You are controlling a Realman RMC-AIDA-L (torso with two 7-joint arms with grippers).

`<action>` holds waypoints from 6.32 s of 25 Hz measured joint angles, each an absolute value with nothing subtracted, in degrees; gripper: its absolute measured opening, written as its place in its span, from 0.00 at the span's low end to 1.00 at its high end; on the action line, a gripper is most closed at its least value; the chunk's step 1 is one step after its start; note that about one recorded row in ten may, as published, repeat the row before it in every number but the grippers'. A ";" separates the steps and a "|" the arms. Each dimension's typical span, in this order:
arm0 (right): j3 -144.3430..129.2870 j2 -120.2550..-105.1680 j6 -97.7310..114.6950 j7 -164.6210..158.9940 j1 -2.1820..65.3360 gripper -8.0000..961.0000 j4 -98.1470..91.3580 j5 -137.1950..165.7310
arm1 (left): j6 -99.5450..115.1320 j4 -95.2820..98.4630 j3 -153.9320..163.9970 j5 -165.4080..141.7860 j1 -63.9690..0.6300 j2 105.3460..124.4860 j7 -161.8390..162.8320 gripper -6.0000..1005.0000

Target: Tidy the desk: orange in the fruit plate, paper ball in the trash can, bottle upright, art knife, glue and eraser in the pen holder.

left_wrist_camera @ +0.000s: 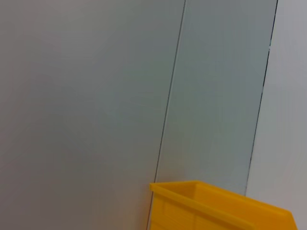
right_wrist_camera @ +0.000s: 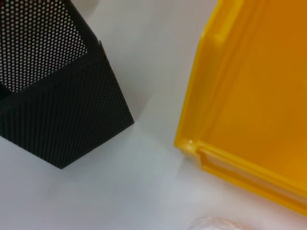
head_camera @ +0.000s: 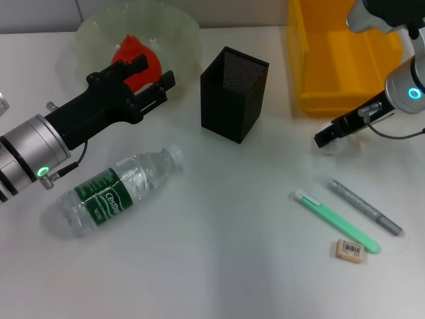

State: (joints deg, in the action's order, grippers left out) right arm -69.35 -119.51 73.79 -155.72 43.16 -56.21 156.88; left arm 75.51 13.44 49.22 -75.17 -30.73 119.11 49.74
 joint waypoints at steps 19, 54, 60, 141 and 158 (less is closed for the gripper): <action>-70.04 -119.53 73.14 -155.74 42.65 0.74 -55.75 156.85 | 75.89 13.35 49.13 -75.14 -30.39 119.16 49.74 0.65; -70.03 -119.31 61.03 -156.26 32.57 0.50 -79.71 149.66 | 79.82 4.97 48.57 -64.71 -30.28 119.18 45.31 0.65; -70.19 -119.39 56.72 -156.09 33.17 0.63 -75.76 149.99 | 85.03 3.15 48.41 -64.63 -30.16 119.17 37.83 0.65; -48.60 -119.09 86.16 -72.90 18.32 0.81 -33.14 81.40 | 68.52 53.55 78.68 -129.99 -37.59 118.91 120.15 0.46; -48.52 -119.07 87.14 -72.77 18.29 0.81 -33.75 80.94 | 70.15 66.63 64.23 -116.15 -29.84 118.39 113.61 0.45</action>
State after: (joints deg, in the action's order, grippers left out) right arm -48.52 -119.07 87.14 -72.77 18.29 -33.75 80.94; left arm 70.15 66.63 64.23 -116.15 -29.84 118.39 113.61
